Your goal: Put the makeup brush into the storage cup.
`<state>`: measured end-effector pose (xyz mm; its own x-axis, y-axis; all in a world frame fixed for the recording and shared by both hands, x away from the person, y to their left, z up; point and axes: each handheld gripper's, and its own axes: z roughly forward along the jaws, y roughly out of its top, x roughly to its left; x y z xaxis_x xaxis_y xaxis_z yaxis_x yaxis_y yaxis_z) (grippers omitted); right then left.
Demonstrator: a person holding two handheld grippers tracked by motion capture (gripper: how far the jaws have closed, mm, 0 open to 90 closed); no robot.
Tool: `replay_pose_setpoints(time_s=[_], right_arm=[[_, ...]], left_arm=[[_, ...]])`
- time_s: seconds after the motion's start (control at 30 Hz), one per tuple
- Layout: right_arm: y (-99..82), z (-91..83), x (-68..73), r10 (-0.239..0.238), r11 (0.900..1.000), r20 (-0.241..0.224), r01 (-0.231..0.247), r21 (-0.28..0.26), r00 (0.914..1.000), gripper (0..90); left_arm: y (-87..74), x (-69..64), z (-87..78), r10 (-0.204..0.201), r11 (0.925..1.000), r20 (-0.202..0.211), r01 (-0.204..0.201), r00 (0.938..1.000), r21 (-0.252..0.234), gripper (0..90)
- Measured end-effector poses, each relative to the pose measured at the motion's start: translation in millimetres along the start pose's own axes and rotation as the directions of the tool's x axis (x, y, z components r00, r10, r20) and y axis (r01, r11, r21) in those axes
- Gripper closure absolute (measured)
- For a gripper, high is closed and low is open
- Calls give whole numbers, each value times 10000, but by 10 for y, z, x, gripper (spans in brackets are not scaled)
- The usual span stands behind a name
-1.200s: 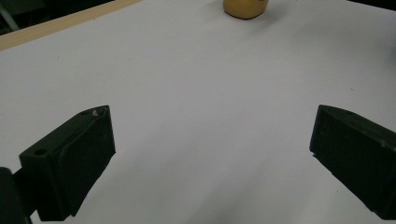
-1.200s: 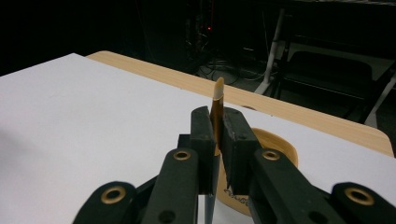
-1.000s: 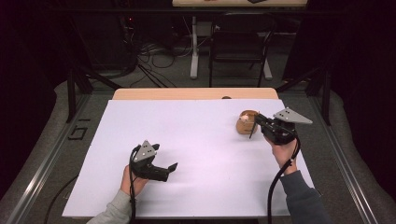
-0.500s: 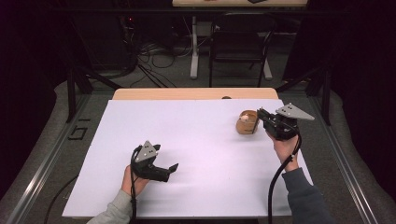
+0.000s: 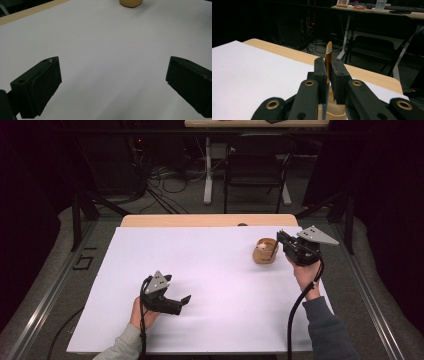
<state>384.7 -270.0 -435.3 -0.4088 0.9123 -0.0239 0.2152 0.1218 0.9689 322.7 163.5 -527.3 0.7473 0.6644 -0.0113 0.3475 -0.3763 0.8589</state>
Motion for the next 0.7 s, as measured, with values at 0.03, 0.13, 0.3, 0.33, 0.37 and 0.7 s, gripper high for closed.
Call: replay_pose_setpoints(time_s=[0.03,0.13,0.3,0.33,0.37,0.7], right_arm=[[8,1,0,43,10000,36,-43,-46,10000,843],[36,-3,-9,9,9999,86,-8,-129,10000,843],[80,-10,-30,83,9993,150,-77,-373,9999,844],[90,-14,-35,105,9992,148,-99,-389,9998,843],[96,-12,-36,103,9991,175,-96,-421,9998,843],[130,22,-24,23,9983,281,-6,-591,9996,844]], left_arm=[[1,-2,0,-11,10000,13,11,10000,-5,0],[1,-2,-1,7,10000,-7,-7,10000,7,0],[0,-4,4,-4,10000,-38,4,10000,7,0],[1,-1,4,49,10000,-33,-49,10000,20,0],[1,-1,5,59,10000,-41,-59,10000,29,0],[2,-3,0,60,10000,-53,-60,10000,9,0]])
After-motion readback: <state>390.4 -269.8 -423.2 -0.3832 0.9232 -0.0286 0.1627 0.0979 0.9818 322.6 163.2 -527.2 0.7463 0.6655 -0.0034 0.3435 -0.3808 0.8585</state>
